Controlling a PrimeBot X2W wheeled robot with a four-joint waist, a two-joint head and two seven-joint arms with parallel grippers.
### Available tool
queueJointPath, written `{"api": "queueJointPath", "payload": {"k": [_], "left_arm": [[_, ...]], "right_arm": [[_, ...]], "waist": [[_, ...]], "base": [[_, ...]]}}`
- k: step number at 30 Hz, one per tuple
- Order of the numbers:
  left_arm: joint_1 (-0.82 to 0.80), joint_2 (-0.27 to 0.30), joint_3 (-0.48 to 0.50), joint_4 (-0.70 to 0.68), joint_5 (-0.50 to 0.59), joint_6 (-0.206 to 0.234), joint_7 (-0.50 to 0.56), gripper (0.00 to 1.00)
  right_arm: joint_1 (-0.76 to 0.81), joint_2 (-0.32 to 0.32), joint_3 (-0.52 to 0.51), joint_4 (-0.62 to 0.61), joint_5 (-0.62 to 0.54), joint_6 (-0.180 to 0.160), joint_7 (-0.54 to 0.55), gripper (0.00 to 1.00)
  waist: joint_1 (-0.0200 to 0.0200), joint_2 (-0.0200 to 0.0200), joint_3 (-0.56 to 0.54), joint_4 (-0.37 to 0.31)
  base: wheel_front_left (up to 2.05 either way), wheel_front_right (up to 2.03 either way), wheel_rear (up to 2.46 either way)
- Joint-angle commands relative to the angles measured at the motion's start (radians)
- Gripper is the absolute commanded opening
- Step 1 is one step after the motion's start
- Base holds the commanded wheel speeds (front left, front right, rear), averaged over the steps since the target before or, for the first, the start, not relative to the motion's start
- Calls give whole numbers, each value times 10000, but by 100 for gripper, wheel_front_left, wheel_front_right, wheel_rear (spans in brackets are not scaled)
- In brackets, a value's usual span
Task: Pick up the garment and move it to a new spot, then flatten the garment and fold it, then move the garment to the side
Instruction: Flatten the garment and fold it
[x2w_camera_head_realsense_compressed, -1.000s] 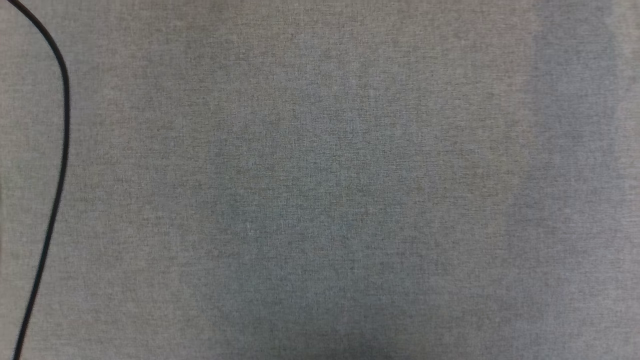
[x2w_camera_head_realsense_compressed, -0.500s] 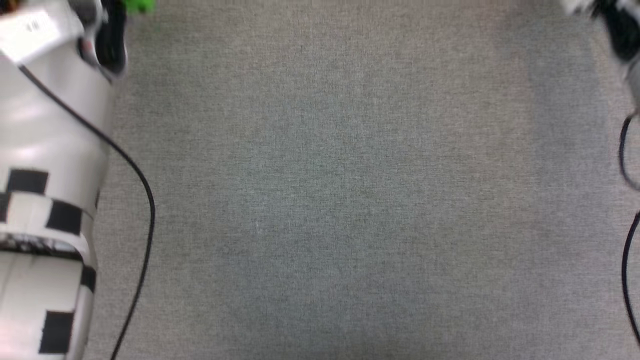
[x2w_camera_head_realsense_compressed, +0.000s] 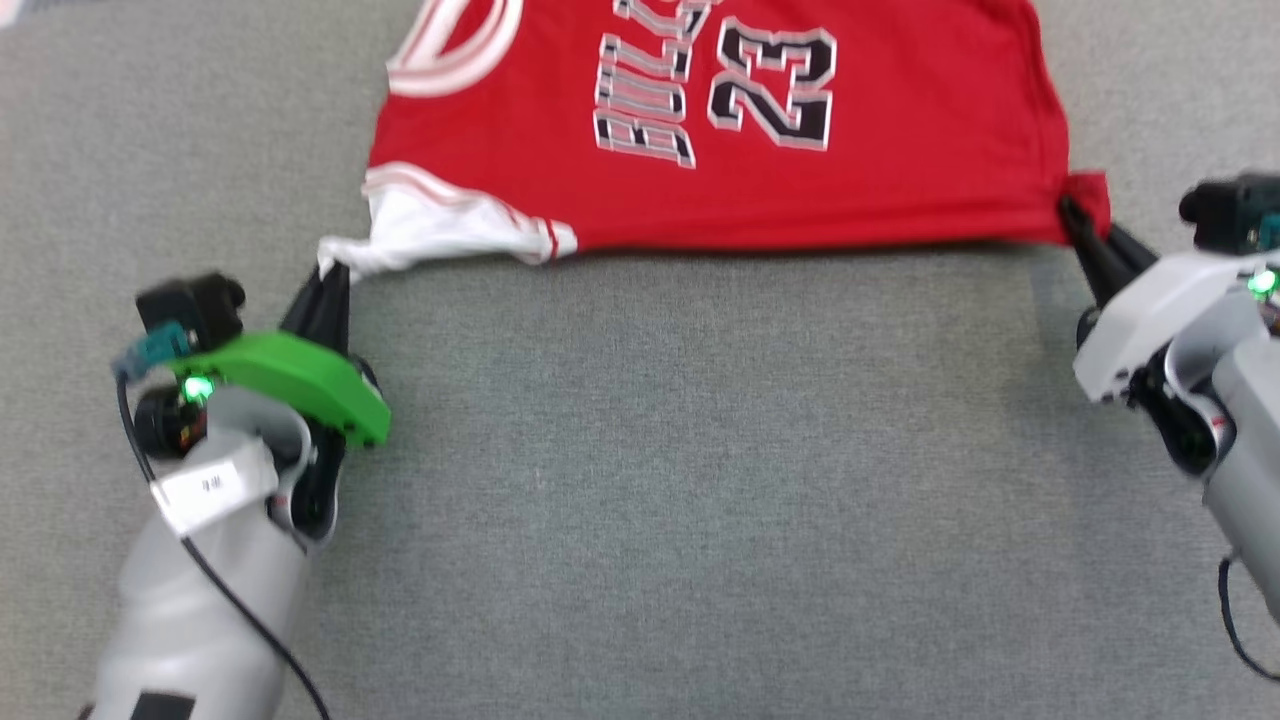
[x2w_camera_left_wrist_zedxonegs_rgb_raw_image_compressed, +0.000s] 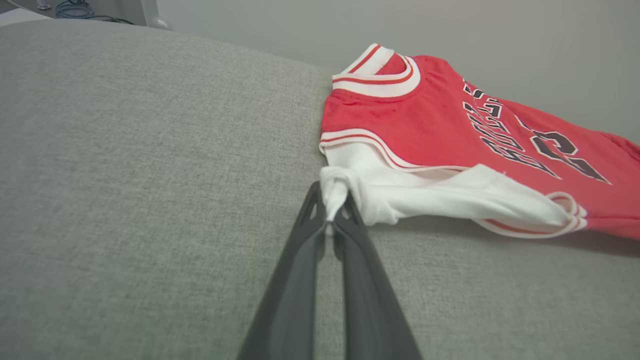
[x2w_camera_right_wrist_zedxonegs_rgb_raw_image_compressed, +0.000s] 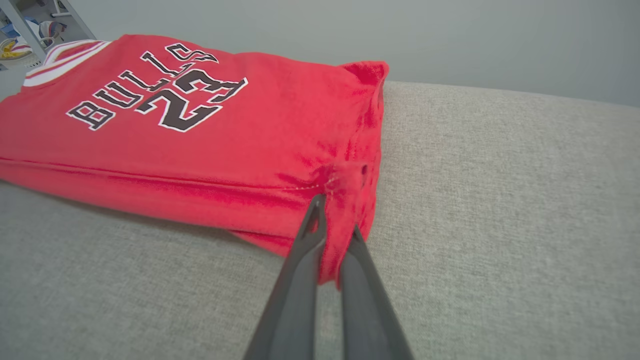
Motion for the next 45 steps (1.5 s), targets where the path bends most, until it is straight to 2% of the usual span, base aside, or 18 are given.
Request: {"api": "queueJointPath", "payload": {"k": [1, 5, 12, 21, 25, 29, 33, 36, 41, 45], "left_arm": [[490, 206, 56, -204, 152, 136, -57, 0], [1898, 417, 96, -1102, 42, 461, 82, 0], [4546, 839, 329, -3575, -321, 1443, 751, 0], [7798, 1348, 678, -7011, -789, 3037, 1979, 0], [9004, 1561, 785, -8380, -888, 3717, 2477, 0], [9887, 1725, 827, -9390, -1004, 4205, 2945, 0], [10253, 1807, 868, -10042, -1023, 4483, 3139, 0], [10057, 1844, 803, -10213, -939, 4477, 3180, 0], [8958, 1840, 544, -9928, -720, 4158, 3204, 0], [7536, 1625, 182, -9220, -546, 3675, 3160, 0]], "right_arm": [[399, -173, -51, -131, 183, -84, -14, 0], [1483, -366, -188, -614, 166, -84, -3, 0], [3486, -451, -1024, -1588, -278, -84, -123, 0], [6514, 55, -2865, -3160, -1111, -84, 650, 0], [7962, 378, -3878, -4242, -1792, -84, 1390, 0], [9203, 834, -4839, -5410, -2385, -84, 2150, 0], [10099, 1428, -5669, -6428, -2942, -84, 2829, 0], [10377, 1805, -6046, -7056, -3292, -84, 3283, 0], [10118, 2051, -6271, -7667, -3645, -84, 3888, 0], [9443, 1999, -6192, -7715, -3768, -84, 4176, 0]], "waist": [[2, -1, -1039, 40], [2, -1, -1670, 11], [2, -1, -2590, 5], [2, -1, -3403, 37], [2, -1, -3577, 64], [2, -1, -3695, 95], [2, -1, -3696, 170], [2, -1, -3617, 213], [2, -1, -3254, 218], [2, -1, -2749, 204]], "base": [[0, 0, 0], [0, 0, 0], [0, 0, 0], [0, 0, 0], [0, 0, 0], [0, 0, 0], [0, 0, 0], [0, 0, 0], [0, 0, 0], [0, 0, 0]]}}
